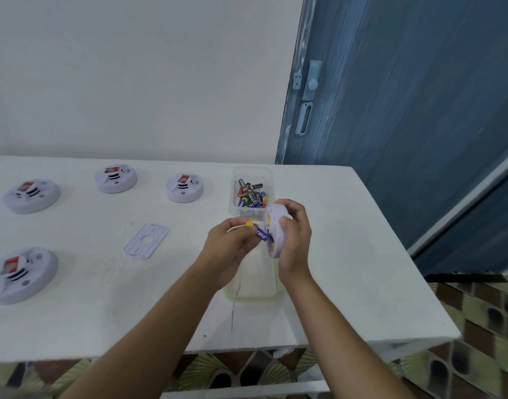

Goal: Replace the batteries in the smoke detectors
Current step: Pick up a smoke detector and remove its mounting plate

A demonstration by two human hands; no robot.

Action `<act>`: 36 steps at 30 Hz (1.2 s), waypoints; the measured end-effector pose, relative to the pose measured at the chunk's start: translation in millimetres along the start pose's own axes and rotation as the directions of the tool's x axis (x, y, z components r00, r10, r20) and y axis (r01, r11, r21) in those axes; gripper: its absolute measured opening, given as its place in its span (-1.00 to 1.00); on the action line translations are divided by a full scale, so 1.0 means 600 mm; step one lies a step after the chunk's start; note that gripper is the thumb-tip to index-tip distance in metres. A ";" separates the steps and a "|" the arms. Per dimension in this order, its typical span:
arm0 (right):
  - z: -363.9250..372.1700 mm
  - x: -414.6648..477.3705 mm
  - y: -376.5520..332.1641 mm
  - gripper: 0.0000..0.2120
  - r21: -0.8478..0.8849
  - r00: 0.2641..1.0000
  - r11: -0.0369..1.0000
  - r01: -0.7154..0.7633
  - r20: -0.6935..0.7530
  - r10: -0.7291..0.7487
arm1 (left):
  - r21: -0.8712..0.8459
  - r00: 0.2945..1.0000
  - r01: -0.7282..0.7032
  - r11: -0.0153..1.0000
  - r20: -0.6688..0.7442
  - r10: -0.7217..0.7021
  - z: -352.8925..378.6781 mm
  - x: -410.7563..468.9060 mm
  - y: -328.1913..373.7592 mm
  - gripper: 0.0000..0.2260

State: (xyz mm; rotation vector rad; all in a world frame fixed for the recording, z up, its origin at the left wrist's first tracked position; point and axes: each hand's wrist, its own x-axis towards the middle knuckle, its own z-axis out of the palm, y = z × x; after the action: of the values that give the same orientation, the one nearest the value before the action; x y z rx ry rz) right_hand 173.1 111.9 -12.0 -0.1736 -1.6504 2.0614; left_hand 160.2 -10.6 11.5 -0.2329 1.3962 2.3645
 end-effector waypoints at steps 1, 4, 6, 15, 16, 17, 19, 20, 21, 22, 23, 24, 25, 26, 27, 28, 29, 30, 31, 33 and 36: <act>-0.004 0.001 0.001 -0.69 0.009 1.000 1.000 -0.009 -0.020 0.009 | 0.018 0.999 -0.022 1.000 -0.031 0.023 -0.002 0.002 0.001 -0.86; -0.014 0.002 0.002 -0.71 0.026 0.998 0.999 -0.027 -0.053 0.028 | 0.582 0.962 -0.177 0.794 -0.066 0.264 -0.019 0.015 -0.009 -0.76; -0.018 0.003 0.000 -0.70 0.034 0.998 0.999 -0.033 -0.050 0.035 | 0.888 0.922 -0.287 0.360 0.155 0.354 -0.034 0.024 -0.022 -0.69; -0.024 0.007 -0.004 -0.62 0.115 0.998 0.991 -0.070 0.005 0.070 | 0.915 0.857 -0.404 0.003 0.377 0.352 -0.037 0.038 -0.021 -0.70; -0.022 0.008 -0.005 -0.62 0.133 0.997 0.988 -0.077 0.007 0.077 | 0.898 0.850 -0.435 0.065 0.386 0.358 -0.029 0.030 -0.019 -0.68; -0.021 0.009 -0.006 -0.63 0.153 0.997 0.985 -0.081 0.009 0.080 | 0.879 0.851 -0.457 0.134 0.388 0.355 -0.021 0.023 -0.018 -0.65; -0.019 0.010 -0.008 -0.66 0.170 0.997 0.982 -0.082 0.014 0.080 | 0.852 0.872 -0.456 0.257 0.368 0.323 -0.008 0.009 -0.016 -0.59; -0.018 0.010 -0.008 -0.64 0.171 0.997 0.982 -0.079 0.017 0.077 | 0.846 0.884 -0.442 0.298 0.353 0.307 -0.005 0.004 -0.016 -0.59; -0.018 0.010 -0.009 -0.62 0.173 0.997 0.982 -0.075 0.018 0.073 | 0.843 0.895 -0.425 0.330 0.335 0.295 -0.003 0.002 -0.015 -0.60; -0.017 0.011 -0.010 -0.60 0.182 0.997 0.981 -0.074 0.018 0.072 | 0.842 0.905 -0.407 0.354 0.318 0.282 -0.002 0.000 -0.015 -0.60; -0.017 0.011 -0.010 -0.59 0.189 0.997 0.979 -0.074 0.019 0.072 | 0.840 0.912 -0.394 0.373 0.306 0.273 -0.002 -0.002 -0.015 -0.61; -0.017 0.012 -0.011 -0.59 0.192 0.997 0.979 -0.073 0.020 0.070 | 0.838 0.917 -0.383 0.389 0.296 0.267 -0.002 -0.003 -0.015 -0.62; -0.017 0.012 -0.011 -0.59 0.191 0.997 0.979 -0.071 0.022 0.068 | 0.833 0.922 -0.372 0.409 0.281 0.266 -0.002 -0.003 -0.015 -0.64; -0.016 0.012 -0.011 -0.59 0.190 0.998 0.979 -0.069 0.026 0.065 | 0.826 0.928 -0.357 0.436 0.259 0.269 -0.001 -0.004 -0.016 -0.67; -0.015 0.012 -0.011 -0.60 0.192 0.998 0.979 -0.066 0.029 0.061 | 0.815 0.934 -0.340 0.469 0.234 0.271 0.000 -0.005 -0.016 -0.70; -0.014 0.011 -0.011 -0.60 0.192 0.998 0.980 -0.061 0.031 0.056 | 0.800 0.939 -0.325 0.504 0.212 0.270 0.000 -0.006 -0.015 -0.71; -0.014 0.010 -0.010 -0.61 0.189 0.998 0.980 -0.057 0.032 0.052 | 0.783 0.944 -0.314 0.537 0.197 0.265 0.001 -0.006 -0.015 -0.72; -0.013 0.010 -0.011 -0.61 0.188 0.998 0.981 -0.052 0.036 0.046 | 0.769 0.947 -0.307 0.561 0.189 0.258 0.001 -0.006 -0.015 -0.72; -0.012 0.010 -0.011 -0.62 0.188 0.998 0.981 -0.048 0.040 0.041 | 0.757 0.950 -0.301 0.580 0.184 0.252 0.000 -0.005 -0.015 -0.73; -0.011 0.009 -0.012 -0.65 0.199 0.998 0.979 -0.052 0.048 0.043 | 0.740 0.955 -0.286 0.608 0.170 0.242 -0.004 -0.003 -0.016 -0.73; -0.007 0.009 -0.013 -0.63 0.201 0.998 0.978 -0.059 0.046 0.051 | 0.734 0.951 -0.297 0.611 0.169 0.260 -0.007 -0.003 -0.017 -0.70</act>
State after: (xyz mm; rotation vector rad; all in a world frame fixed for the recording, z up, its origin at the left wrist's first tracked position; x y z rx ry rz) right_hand 172.3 119.4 -4.9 -0.1100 -1.4623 2.2726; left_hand 165.8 -10.4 1.5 0.3011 2.3898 1.7332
